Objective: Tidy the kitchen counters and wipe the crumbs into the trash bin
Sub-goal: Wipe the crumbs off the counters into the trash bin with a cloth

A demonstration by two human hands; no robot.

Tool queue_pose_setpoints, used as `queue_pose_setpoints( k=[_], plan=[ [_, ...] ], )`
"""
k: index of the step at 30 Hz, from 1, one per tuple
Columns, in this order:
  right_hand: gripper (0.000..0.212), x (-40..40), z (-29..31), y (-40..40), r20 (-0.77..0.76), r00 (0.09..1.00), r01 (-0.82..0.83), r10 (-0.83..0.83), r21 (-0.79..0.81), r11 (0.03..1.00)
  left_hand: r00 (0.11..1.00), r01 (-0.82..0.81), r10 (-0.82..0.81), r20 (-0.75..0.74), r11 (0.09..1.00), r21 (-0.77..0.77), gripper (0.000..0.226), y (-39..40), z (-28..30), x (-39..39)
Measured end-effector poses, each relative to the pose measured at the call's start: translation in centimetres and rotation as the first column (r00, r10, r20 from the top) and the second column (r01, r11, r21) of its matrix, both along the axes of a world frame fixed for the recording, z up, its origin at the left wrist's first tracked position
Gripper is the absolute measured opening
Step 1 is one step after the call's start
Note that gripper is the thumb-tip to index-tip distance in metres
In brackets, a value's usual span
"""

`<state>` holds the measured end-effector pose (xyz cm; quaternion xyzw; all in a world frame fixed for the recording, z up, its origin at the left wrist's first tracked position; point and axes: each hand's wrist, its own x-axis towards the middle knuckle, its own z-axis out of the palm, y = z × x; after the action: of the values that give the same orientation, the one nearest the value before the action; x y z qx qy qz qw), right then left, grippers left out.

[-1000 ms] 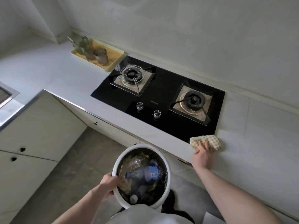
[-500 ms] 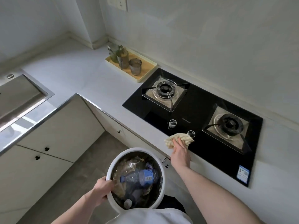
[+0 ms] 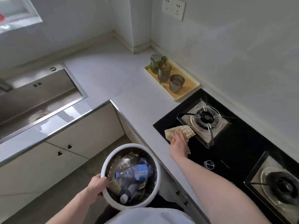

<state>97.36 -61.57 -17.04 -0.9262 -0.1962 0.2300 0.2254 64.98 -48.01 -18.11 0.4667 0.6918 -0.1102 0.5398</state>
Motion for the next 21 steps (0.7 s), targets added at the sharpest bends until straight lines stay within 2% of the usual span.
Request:
queue_pose_setpoints(
  k=[4,8,12,17,21],
  plan=[
    [0.054,2.0,-0.2,4.2,-0.035,0.999,0.000,-0.002,-0.044,0.999,0.999,-0.045,0.045,0.004,0.999,0.001,0.026,3.2,-0.1,0.1],
    [0.050,3.3,-0.6,10.1,-0.047,0.987,-0.154,0.153,-0.029,0.988,0.999,-0.046,0.046,0.013,0.999,-0.004,0.021,7.5,-0.3,0.5],
    [0.052,4.3,-1.4,16.4,-0.088,0.962,-0.269,0.260,-0.110,0.957,0.999,-0.022,0.022,0.027,1.000,-0.019,0.023,12.6,-1.0,0.4],
    [0.048,1.6,-1.9,22.2,-0.018,0.993,-0.116,0.115,-0.114,0.987,0.998,0.059,-0.057,0.041,0.997,-0.044,0.029,19.7,-2.5,0.2],
    [0.054,-5.0,-1.4,24.0,0.020,0.981,-0.189,0.191,-0.050,0.981,0.994,0.104,-0.101,0.045,0.993,-0.056,0.028,24.3,-3.1,0.3]
  ],
)
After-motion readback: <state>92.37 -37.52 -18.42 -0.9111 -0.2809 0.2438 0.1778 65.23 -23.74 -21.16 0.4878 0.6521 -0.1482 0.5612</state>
